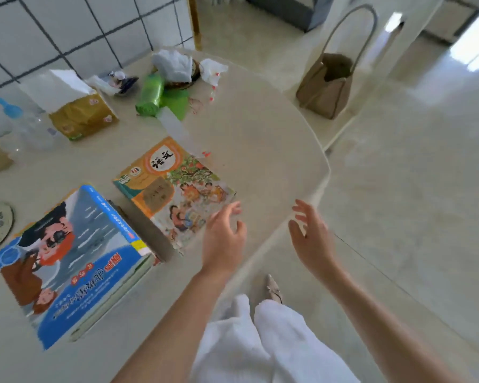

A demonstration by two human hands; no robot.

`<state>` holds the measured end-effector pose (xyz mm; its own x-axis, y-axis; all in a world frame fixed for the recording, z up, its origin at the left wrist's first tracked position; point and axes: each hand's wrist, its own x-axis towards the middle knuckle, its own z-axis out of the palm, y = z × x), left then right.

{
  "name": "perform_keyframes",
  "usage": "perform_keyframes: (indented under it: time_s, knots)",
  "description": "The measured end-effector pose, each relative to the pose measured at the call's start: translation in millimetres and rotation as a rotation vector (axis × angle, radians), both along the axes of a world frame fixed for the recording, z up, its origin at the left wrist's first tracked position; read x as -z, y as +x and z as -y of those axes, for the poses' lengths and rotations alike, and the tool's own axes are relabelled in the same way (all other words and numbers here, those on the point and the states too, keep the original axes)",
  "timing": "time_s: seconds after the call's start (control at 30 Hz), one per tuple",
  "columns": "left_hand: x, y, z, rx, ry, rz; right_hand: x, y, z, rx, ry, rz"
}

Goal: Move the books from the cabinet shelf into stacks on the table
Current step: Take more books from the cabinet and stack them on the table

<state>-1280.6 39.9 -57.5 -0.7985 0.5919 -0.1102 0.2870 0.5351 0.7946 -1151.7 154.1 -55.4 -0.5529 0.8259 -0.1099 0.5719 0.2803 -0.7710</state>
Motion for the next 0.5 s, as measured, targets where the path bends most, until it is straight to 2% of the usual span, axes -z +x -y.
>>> perform_keyframes:
  time_s: [0.27, 0.5]
  knots:
    - [-5.6, 112.7, -20.4, 0.559, 0.042, -0.072, -3.2, 147.6, 49.4, 0.355, 0.081, 0.027]
    - [-1.7, 254.1, -23.1, 0.956, 0.087, -0.071, -4.4, 302.7, 115.9, 0.762, 0.073, 0.003]
